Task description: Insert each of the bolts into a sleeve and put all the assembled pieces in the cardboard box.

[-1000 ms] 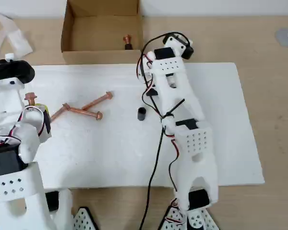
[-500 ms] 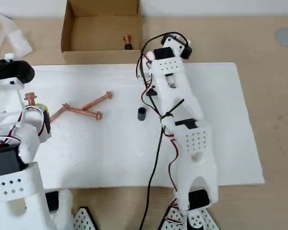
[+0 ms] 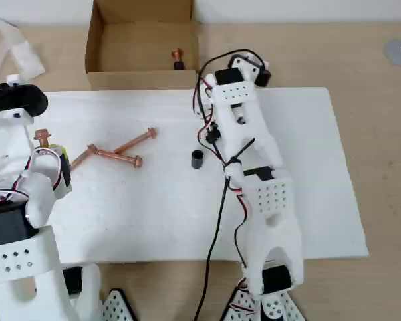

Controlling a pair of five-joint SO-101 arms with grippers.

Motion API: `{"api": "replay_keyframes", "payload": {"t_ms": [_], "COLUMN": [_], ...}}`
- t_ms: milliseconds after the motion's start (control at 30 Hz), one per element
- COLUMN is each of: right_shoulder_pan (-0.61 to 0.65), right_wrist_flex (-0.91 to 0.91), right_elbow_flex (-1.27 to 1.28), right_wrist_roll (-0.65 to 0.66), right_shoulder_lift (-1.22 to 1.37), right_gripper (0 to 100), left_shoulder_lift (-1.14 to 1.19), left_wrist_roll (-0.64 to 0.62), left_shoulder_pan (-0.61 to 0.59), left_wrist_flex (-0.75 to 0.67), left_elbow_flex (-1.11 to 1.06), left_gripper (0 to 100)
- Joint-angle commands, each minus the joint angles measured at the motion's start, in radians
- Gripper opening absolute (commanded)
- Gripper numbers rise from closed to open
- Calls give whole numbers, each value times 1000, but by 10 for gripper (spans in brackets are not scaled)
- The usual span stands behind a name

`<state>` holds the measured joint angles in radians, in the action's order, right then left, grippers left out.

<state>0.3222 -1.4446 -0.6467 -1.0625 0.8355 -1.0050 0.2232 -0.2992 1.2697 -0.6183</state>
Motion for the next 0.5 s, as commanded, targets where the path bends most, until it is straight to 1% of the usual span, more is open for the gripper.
{"api": "replay_keyframes", "payload": {"t_ms": [0, 133, 267, 333, 400, 467], "right_shoulder_pan": [64, 62, 70, 82, 99, 113], "right_wrist_flex": [18, 18, -25, -64, -94, -120], "right_elbow_flex": [-36, -51, -157, -225, -266, -289], "right_wrist_roll": [20, 21, 97, 167, 281, 356], "right_shoulder_lift": [71, 79, 81, 84, 85, 85], "right_gripper": [24, 23, 23, 26, 26, 27], "left_shoulder_lift": [-19, -19, -19, -19, -19, -19], "left_wrist_roll": [2, 2, 2, 2, 2, 2], "left_shoulder_pan": [8, 8, 8, 8, 8, 11], "left_wrist_flex": [-17, -17, -17, -17, -17, -17], "left_elbow_flex": [5, 5, 5, 3, 3, 3], "left_gripper": [7, 7, 7, 7, 7, 7]}}
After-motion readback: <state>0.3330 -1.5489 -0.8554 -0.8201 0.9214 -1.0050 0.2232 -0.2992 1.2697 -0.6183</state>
